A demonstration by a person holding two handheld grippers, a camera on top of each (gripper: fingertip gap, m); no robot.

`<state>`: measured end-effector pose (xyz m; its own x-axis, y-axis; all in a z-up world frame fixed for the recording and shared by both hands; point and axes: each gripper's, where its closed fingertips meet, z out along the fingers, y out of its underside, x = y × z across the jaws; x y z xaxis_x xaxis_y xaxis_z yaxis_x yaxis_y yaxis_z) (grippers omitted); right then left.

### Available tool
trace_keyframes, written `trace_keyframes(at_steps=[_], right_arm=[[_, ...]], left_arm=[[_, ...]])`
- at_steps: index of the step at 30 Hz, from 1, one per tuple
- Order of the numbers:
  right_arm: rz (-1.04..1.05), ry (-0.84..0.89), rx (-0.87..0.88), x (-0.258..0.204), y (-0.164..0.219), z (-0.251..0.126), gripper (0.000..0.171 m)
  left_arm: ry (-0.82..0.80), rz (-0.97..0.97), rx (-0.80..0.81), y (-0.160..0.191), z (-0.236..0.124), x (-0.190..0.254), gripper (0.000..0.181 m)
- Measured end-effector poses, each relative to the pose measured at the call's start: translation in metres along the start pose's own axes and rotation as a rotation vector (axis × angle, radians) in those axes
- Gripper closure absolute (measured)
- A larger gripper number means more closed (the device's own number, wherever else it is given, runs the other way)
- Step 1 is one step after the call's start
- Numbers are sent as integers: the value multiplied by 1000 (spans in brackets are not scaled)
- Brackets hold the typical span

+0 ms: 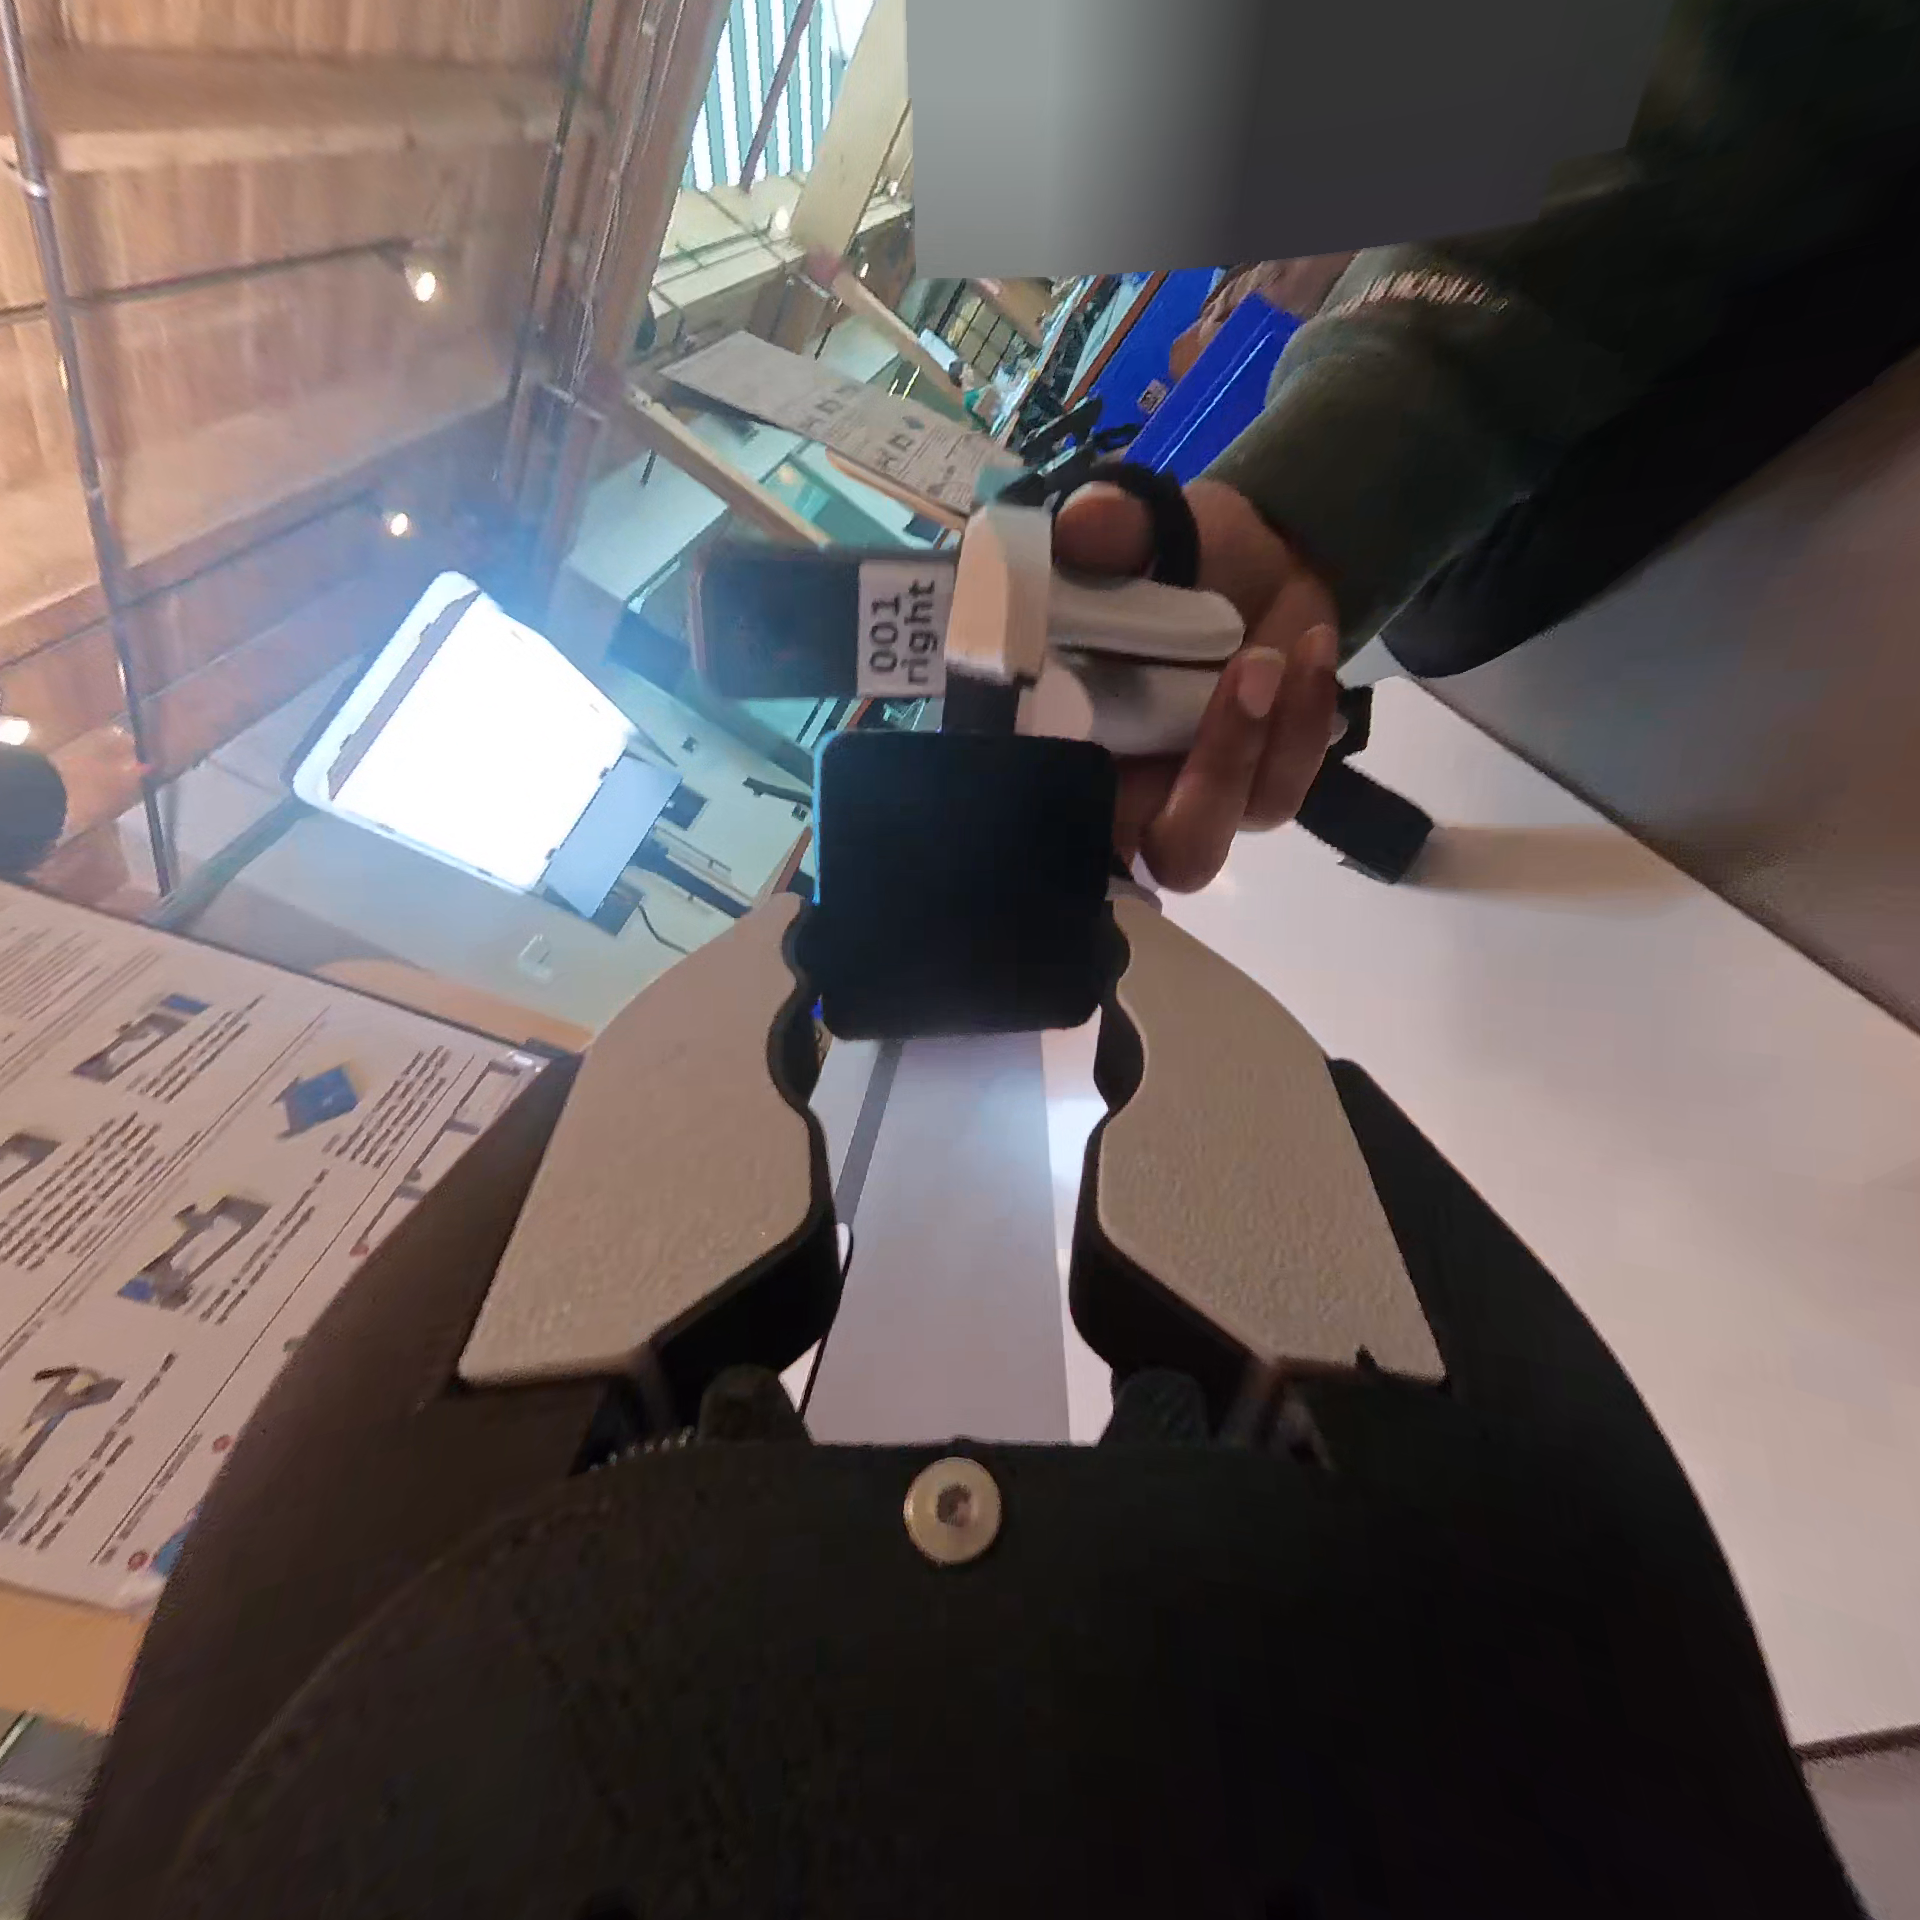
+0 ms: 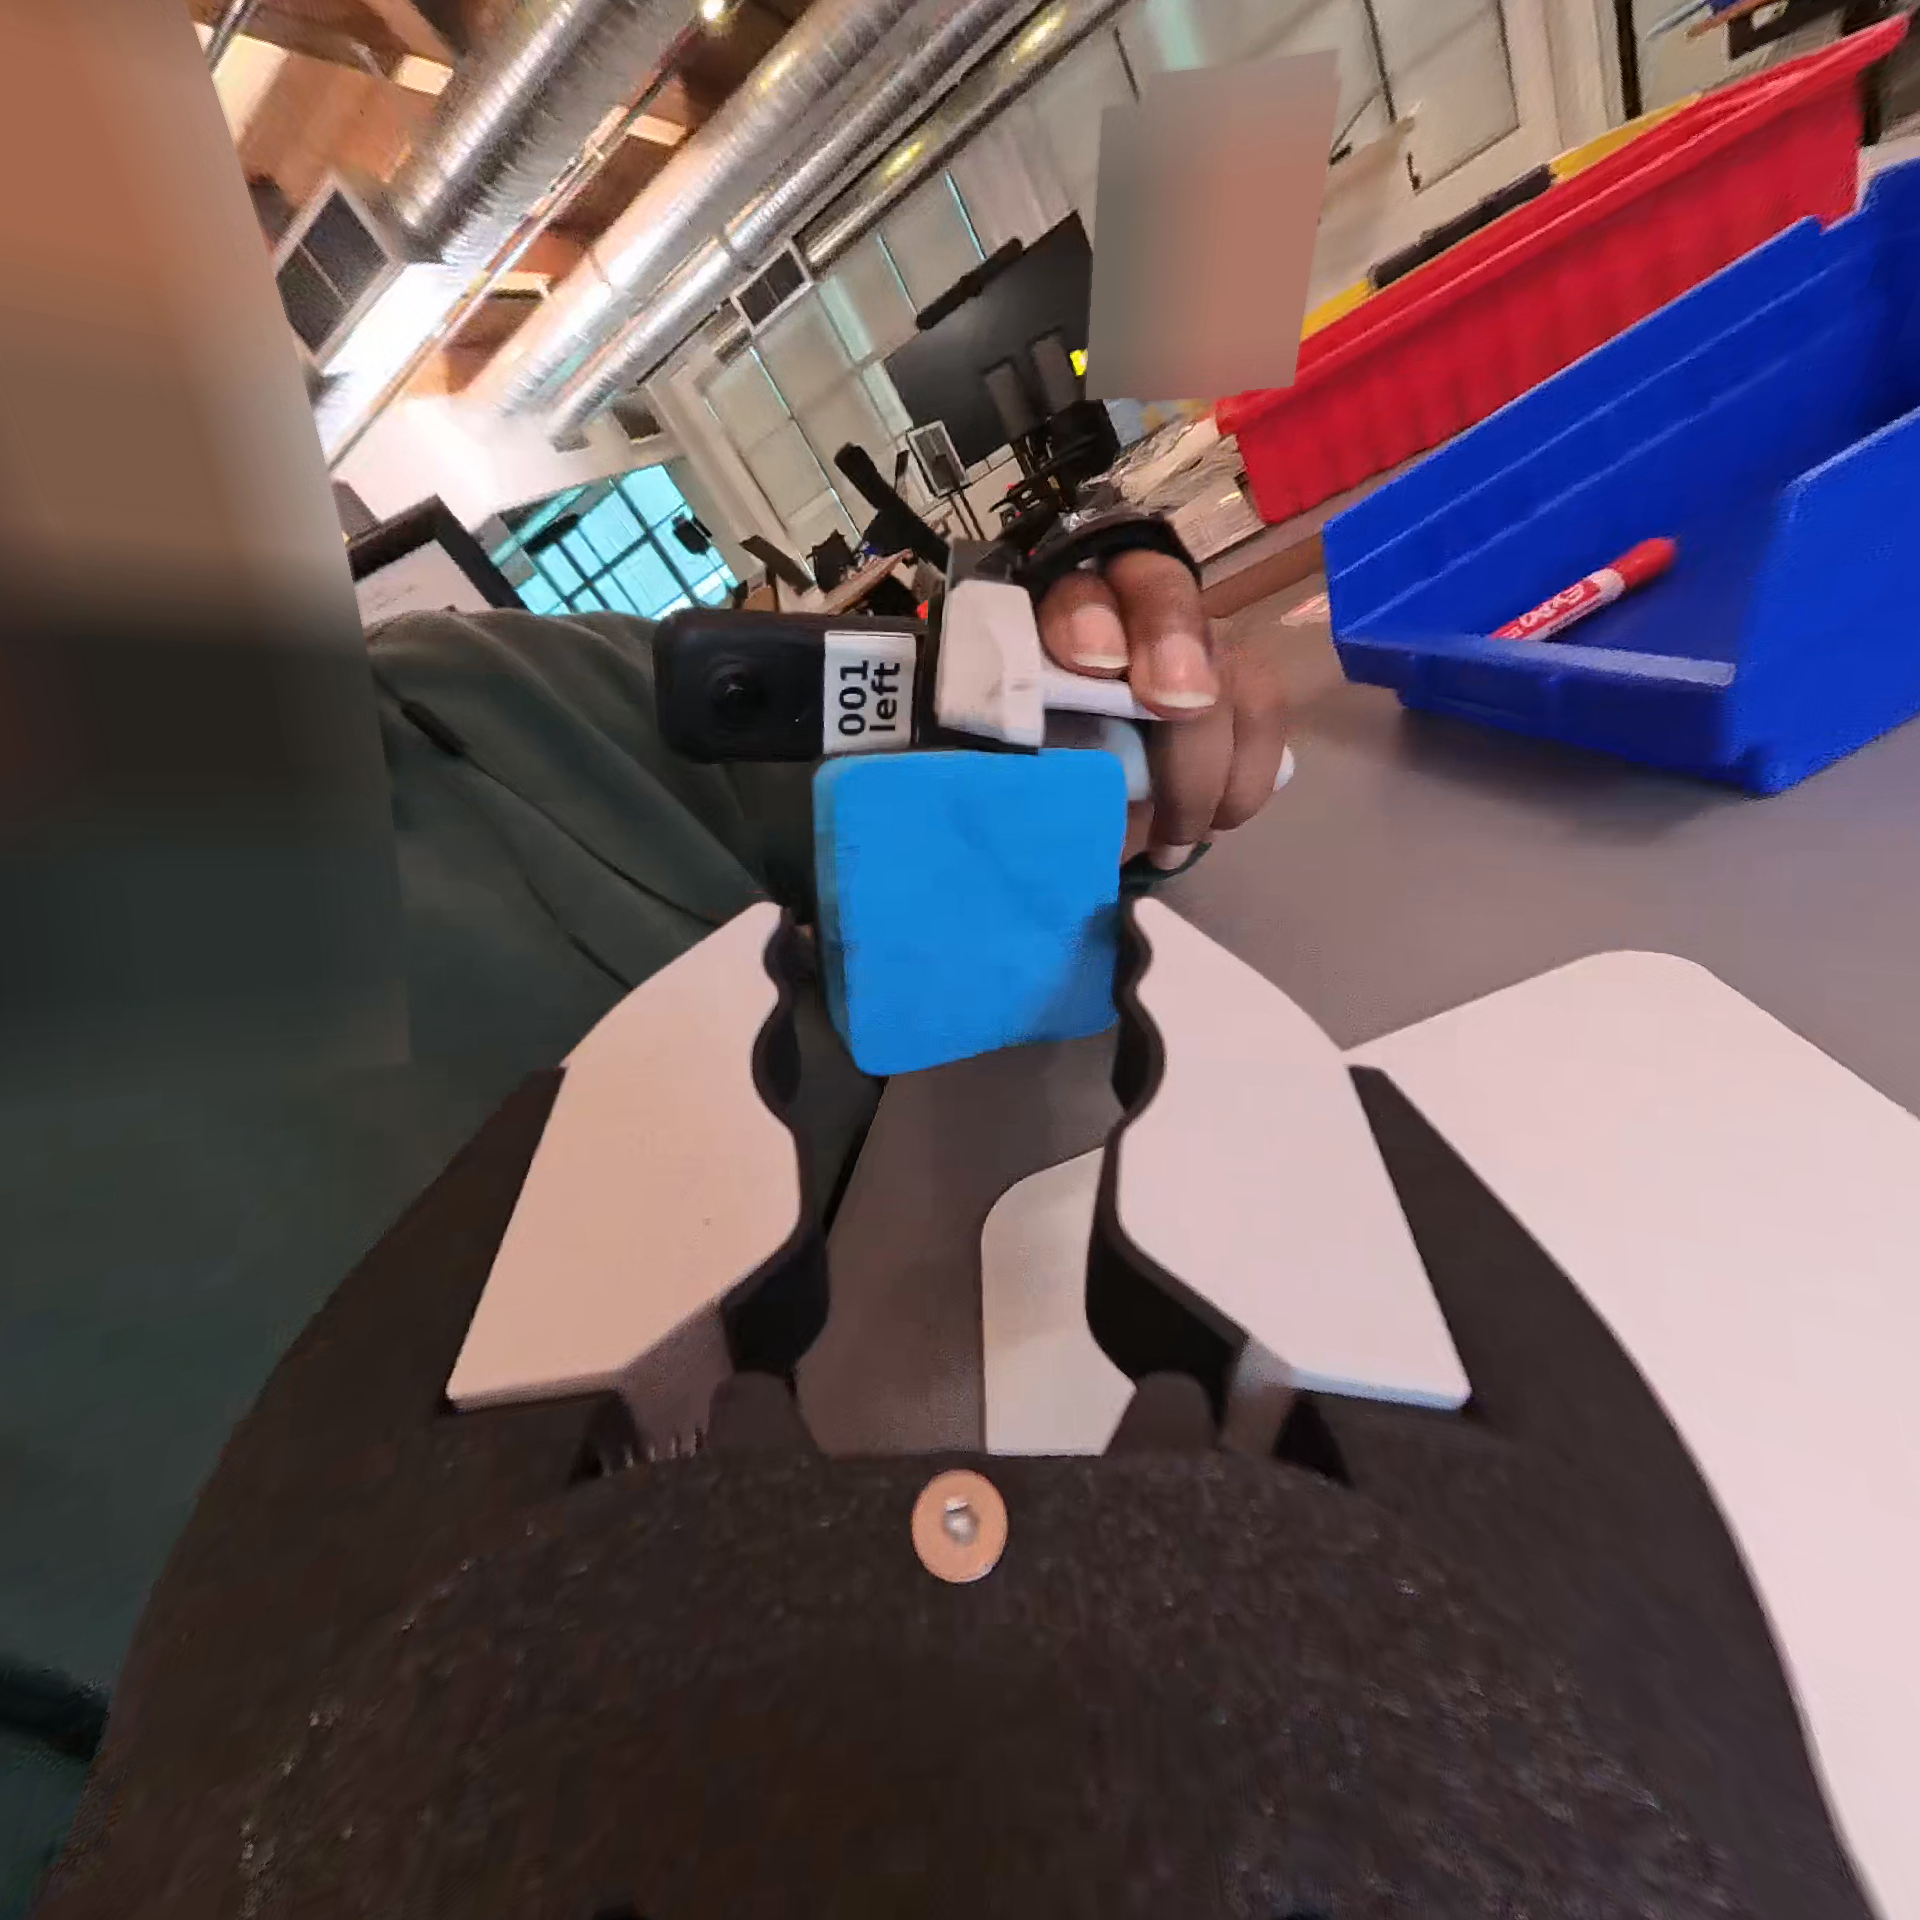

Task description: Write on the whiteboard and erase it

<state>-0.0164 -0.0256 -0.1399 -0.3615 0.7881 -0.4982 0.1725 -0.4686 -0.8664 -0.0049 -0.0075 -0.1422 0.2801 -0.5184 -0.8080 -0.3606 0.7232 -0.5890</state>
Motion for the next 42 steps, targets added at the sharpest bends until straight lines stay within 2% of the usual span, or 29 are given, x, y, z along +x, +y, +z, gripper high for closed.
trace_keyframes(at_steps=[5, 9, 11, 14, 17, 23, 25, 27, 29, 33, 37, 40, 41, 42], right_arm=[[11, -17, 6, 4, 7, 4, 118], [-109, 182, -53, 30, -2, -11, 119], [-196, 470, -143, 71, -10, -44, 119], [-225, 992, -378, 147, -10, -131, 118], [-224, 1319, -604, 196, 2, -196, 118], [-122, 1426, -660, 234, 19, -201, 116], [-84, 1415, -590, 236, 18, -195, 104], [-50, 1361, -496, 231, 14, -186, 98], [-54, 1316, -425, 220, 5, -182, 98], [-143, 1280, -337, 184, -14, -187, 106], [-275, 1428, -431, 160, -19, -228, 107], [-263, 1547, -601, 164, 0, -272, 96], [-265, 1578, -659, 169, 7, -284, 98], [-272, 1587, -709, 173, 15, -293, 108]], left_arm=[[26, 33, -2, 0, -4, 9, 130], [21, -17, -113, 22, -4, -1, 130], [14, -113, -170, 37, -11, -10, 127], [-3, -294, -205, 53, -27, -21, 133], [14, -470, -203, 59, -35, -17, 139], [84, -523, -238, 64, -33, 5, 140], [103, -550, -245, 68, -32, 9, 139], [114, -584, -254, 73, -33, 10, 139], [107, -610, -258, 78, -34, 7, 139], [73, -676, -270, 87, -39, -4, 142], [32, -709, -280, 96, -44, -14, 146], [32, -730, -288, 100, -44, -13, 147], [34, -733, -292, 101, -44, -13, 147], [34, -728, -297, 101, -43, -12, 147]])
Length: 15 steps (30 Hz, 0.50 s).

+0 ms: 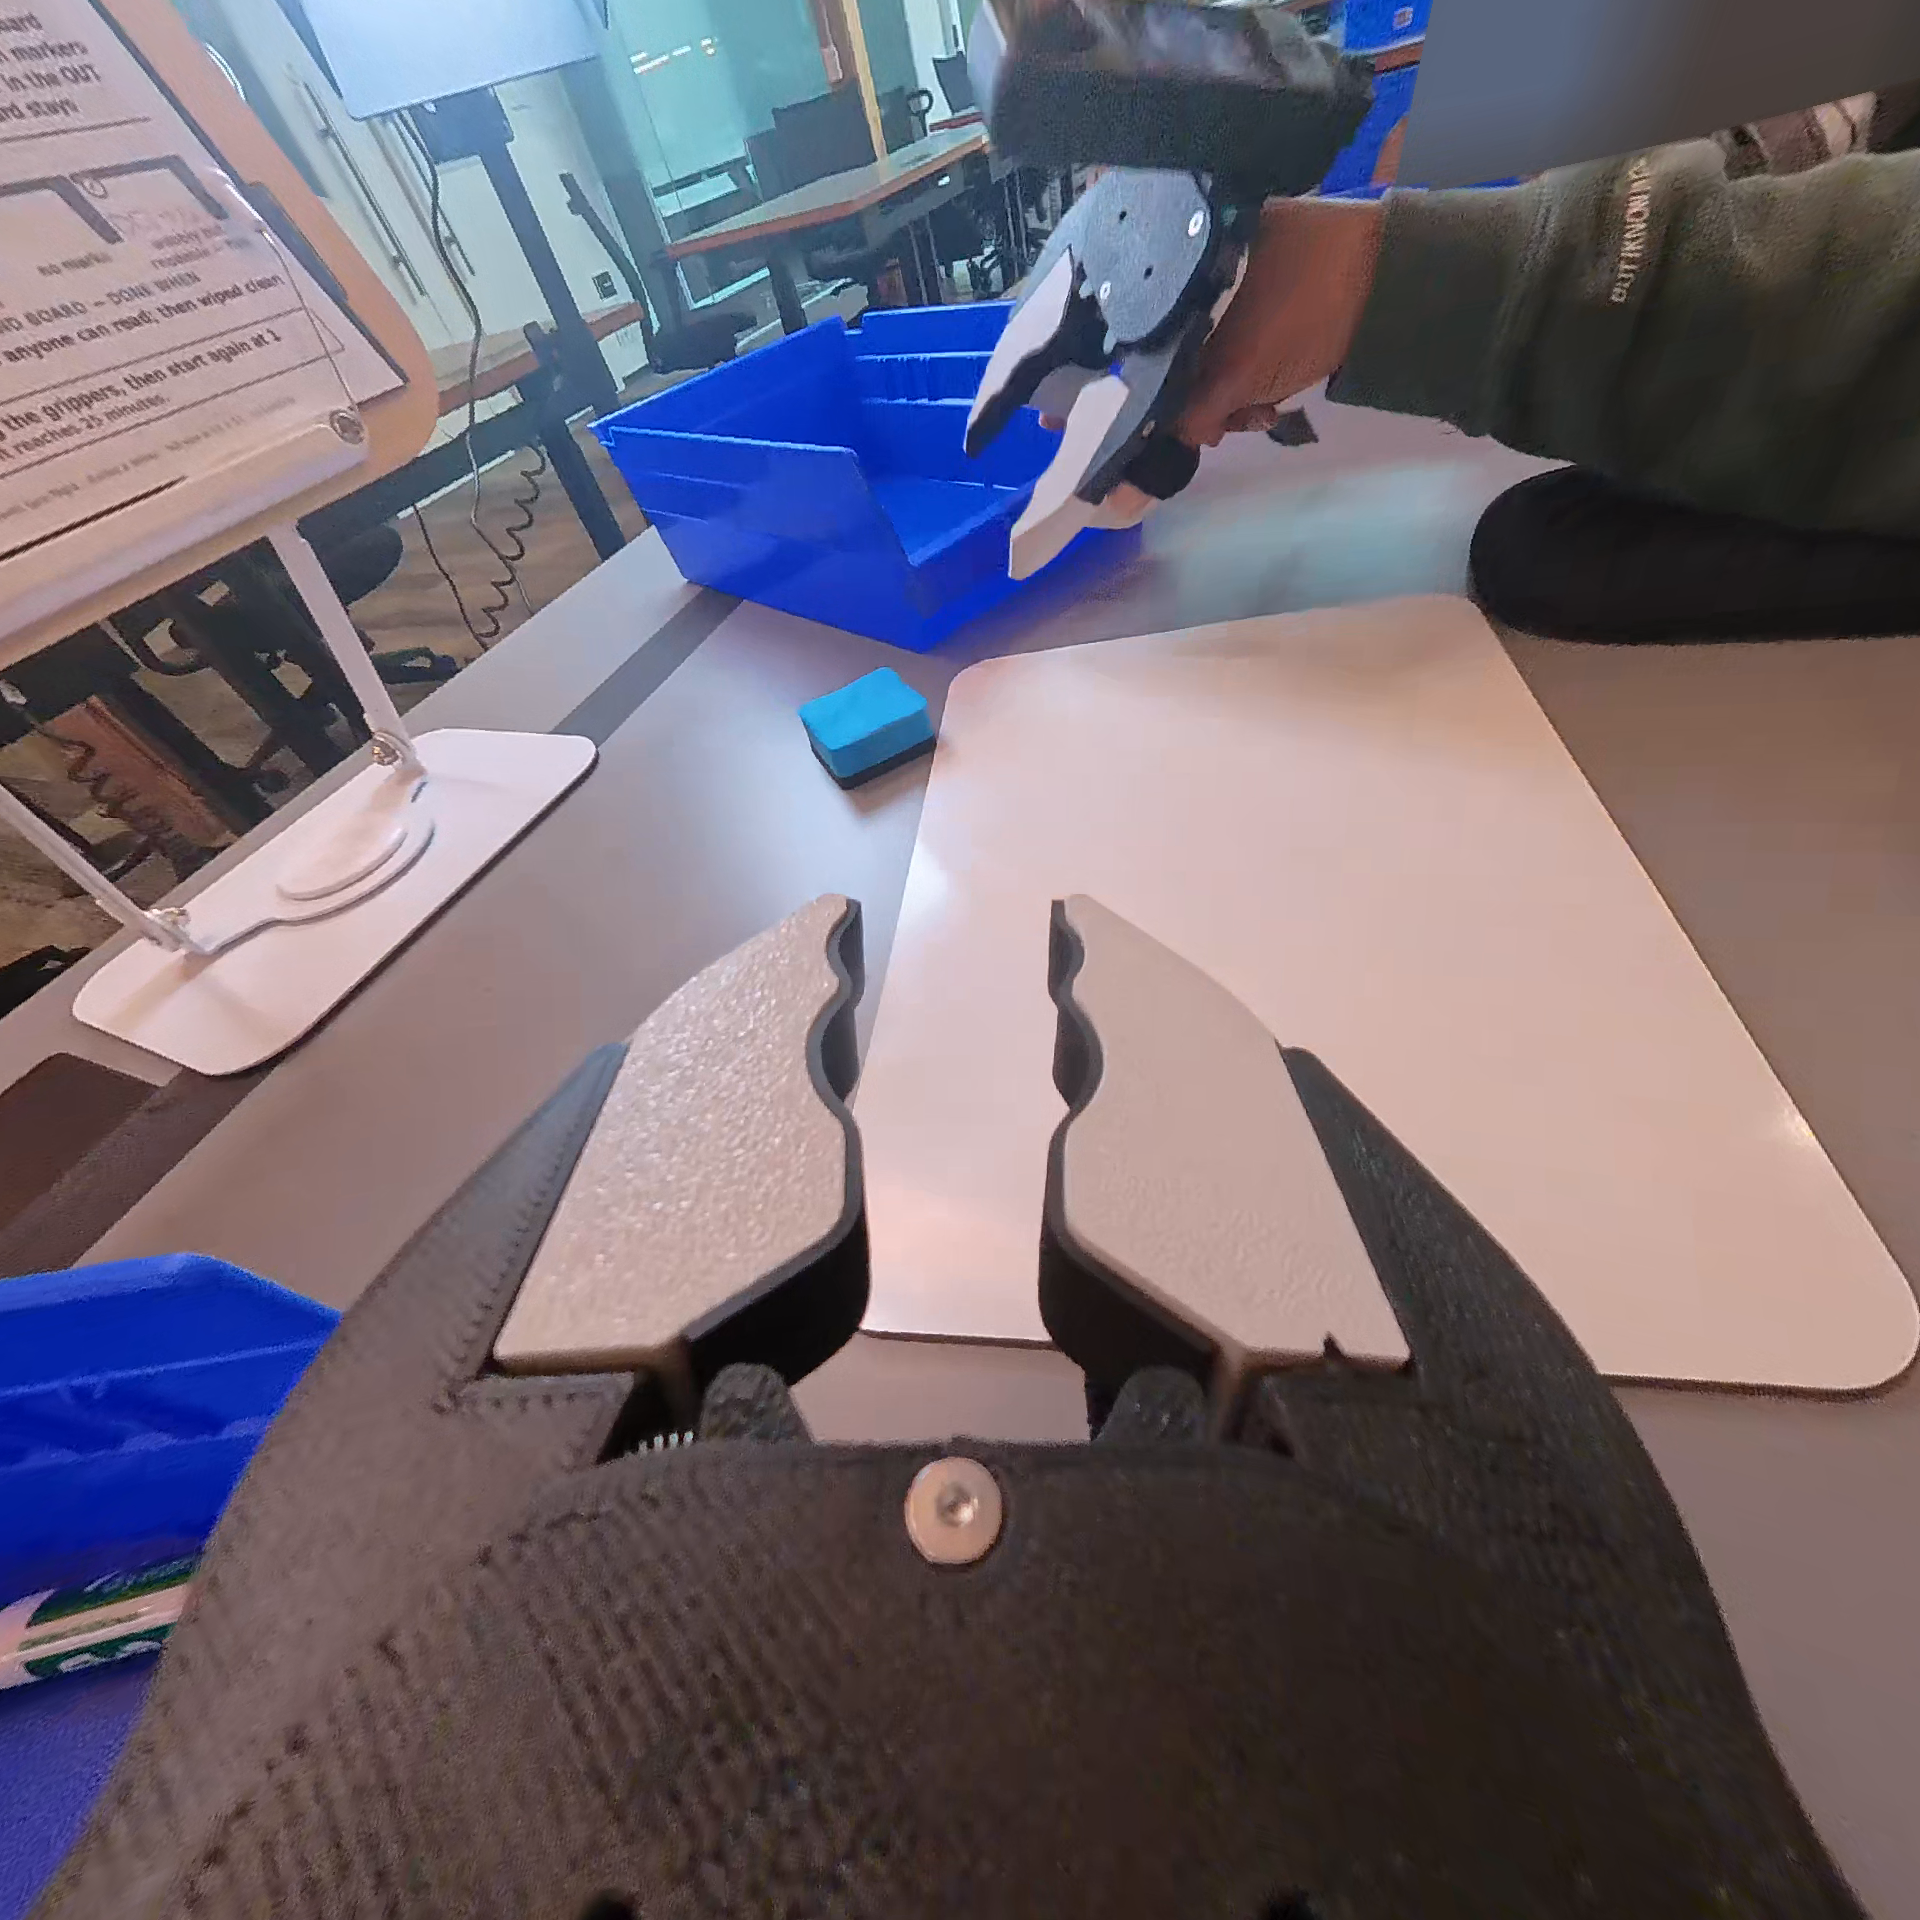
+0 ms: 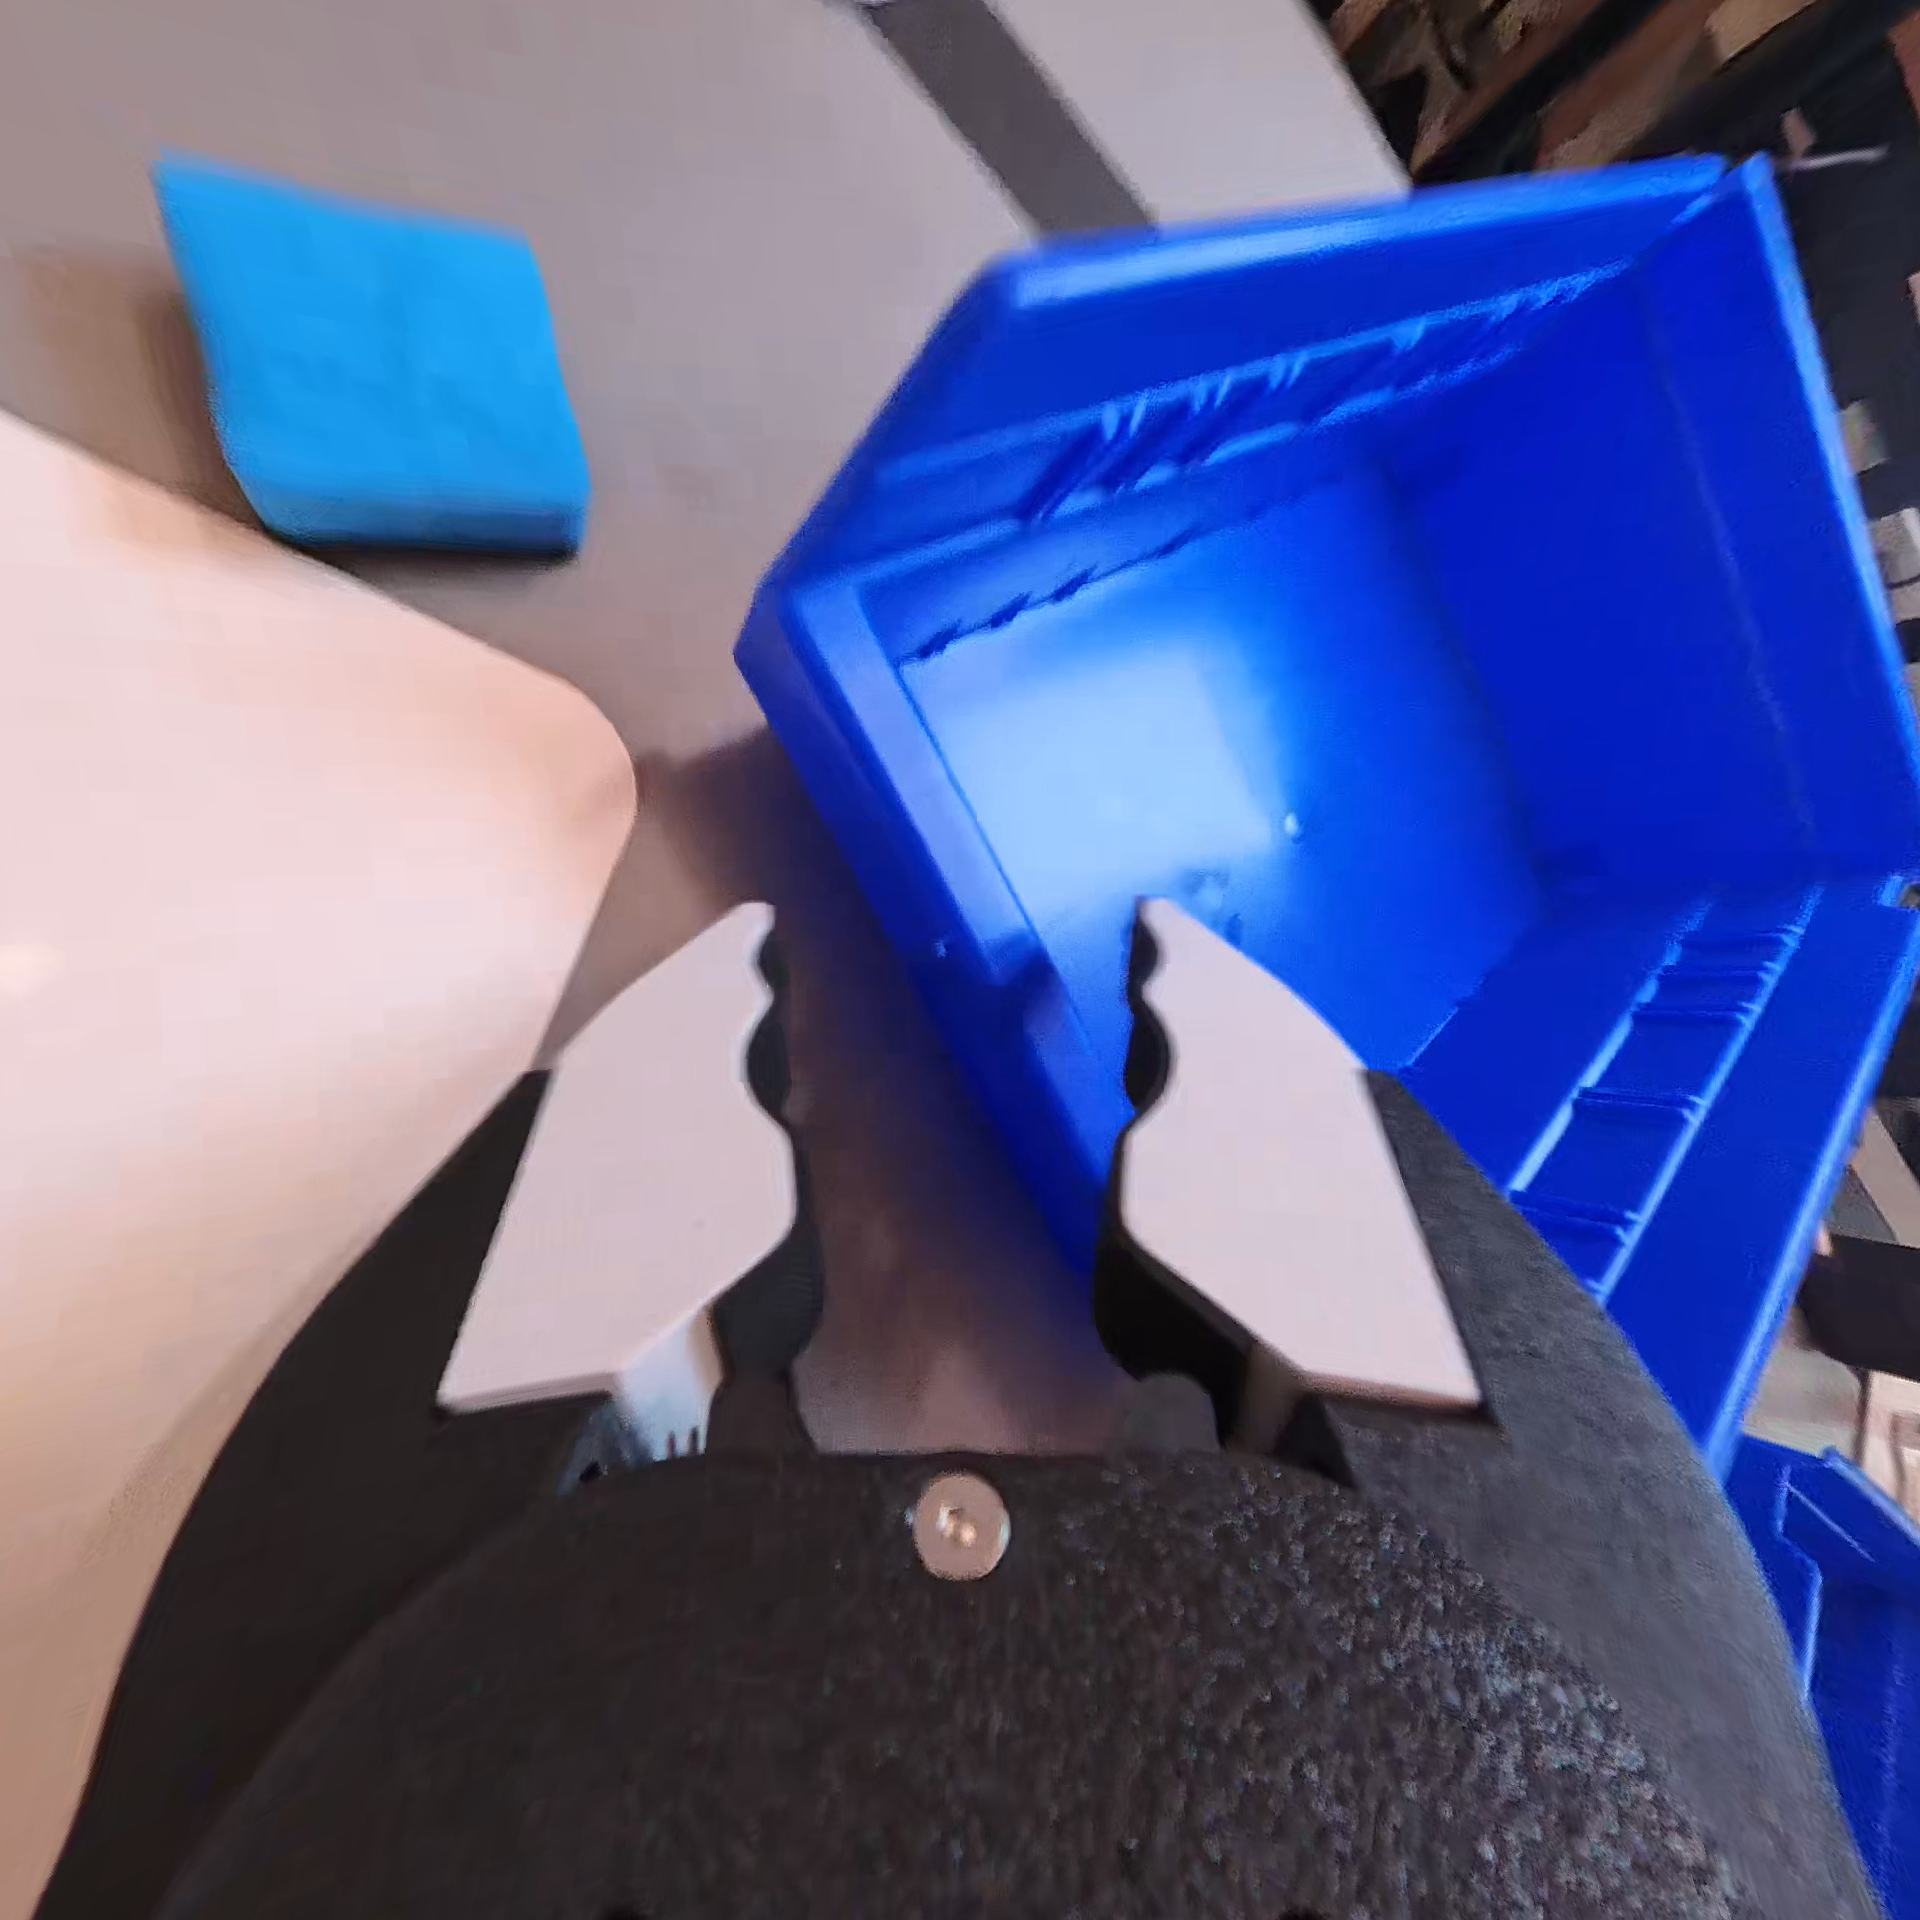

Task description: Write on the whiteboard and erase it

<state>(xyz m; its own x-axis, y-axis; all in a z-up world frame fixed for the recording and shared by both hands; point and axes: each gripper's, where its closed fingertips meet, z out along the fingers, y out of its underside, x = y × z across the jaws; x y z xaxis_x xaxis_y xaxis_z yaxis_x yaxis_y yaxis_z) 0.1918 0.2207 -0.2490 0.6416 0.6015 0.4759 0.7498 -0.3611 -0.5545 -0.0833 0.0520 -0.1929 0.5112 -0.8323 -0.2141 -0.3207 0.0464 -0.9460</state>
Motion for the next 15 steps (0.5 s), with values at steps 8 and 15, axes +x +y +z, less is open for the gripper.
trace_keyframes(at_steps=[8, 15], right_arm=[[-76, 37, -49, 13, 11, 19, 138], [-22, 101, 19, 31, 8, 26, 134]], left_arm=[[-83, 2, -16, -1, -9, -24, 150], [-390, -109, -110, -13, -65, -128, 154]])
